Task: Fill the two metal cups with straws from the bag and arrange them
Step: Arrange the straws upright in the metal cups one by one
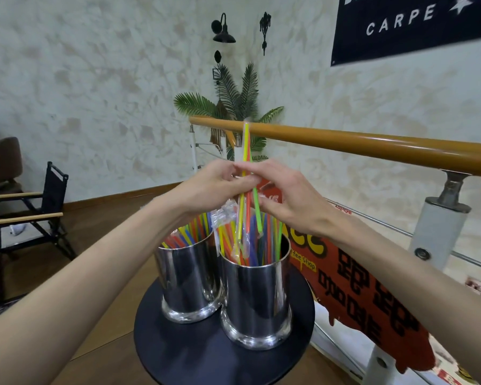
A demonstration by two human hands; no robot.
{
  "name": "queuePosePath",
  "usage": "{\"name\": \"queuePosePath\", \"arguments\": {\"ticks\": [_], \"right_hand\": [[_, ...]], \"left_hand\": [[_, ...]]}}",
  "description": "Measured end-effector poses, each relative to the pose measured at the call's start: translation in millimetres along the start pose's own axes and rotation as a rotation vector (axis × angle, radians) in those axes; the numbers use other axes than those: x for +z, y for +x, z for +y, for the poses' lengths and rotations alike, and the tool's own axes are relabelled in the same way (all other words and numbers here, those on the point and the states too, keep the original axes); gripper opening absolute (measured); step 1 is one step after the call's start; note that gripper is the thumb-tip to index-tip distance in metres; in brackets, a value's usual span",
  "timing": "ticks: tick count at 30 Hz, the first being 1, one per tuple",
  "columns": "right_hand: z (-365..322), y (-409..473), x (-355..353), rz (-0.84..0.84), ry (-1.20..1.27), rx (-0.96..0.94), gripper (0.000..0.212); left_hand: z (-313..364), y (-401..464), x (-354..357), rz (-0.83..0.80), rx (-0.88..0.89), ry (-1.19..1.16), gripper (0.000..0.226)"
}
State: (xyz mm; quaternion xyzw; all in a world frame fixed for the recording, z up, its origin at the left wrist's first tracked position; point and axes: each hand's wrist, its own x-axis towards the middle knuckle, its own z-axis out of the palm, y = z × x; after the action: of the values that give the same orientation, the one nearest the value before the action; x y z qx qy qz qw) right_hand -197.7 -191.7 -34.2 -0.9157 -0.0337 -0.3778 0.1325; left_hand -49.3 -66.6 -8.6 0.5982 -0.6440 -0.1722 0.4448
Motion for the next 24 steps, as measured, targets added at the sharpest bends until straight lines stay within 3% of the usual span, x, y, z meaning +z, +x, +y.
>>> {"name": "queuePosePath", "arguments": {"ticks": [5, 10, 15, 18, 20, 22, 24], "right_hand": [[5, 1, 5, 0.04, -0.082, 0.024, 0.058], [10, -3, 9, 0.148, -0.236, 0.02, 0.031], [12, -1, 4, 0.185, -0.34, -0.031, 0.022], [16, 1, -4, 0.307, -0.26, 0.04, 0.022], [13, 2, -12, 0.384, -0.145, 0.122, 0.019], [5, 3, -20, 0.401, 0.007, 0.177, 0.014], [-4, 5, -26, 0.39, 0.095, 0.2, 0.021]], "left_hand": [[-2, -1, 4, -0.023, -0.081, 0.007, 0.024], [-7, -3, 9, -0.029, -0.207, -0.03, 0.058], [2, -6, 5, -0.001, -0.172, -0.011, 0.044], [7, -9, 3, 0.054, -0.137, 0.02, 0.044], [-1, -10, 0, 0.117, -0.1, 0.174, 0.04], [-13, -11, -2, 0.135, -0.038, 0.47, 0.028], [-21, -15, -3, 0.127, -0.019, 0.685, 0.022]]}}
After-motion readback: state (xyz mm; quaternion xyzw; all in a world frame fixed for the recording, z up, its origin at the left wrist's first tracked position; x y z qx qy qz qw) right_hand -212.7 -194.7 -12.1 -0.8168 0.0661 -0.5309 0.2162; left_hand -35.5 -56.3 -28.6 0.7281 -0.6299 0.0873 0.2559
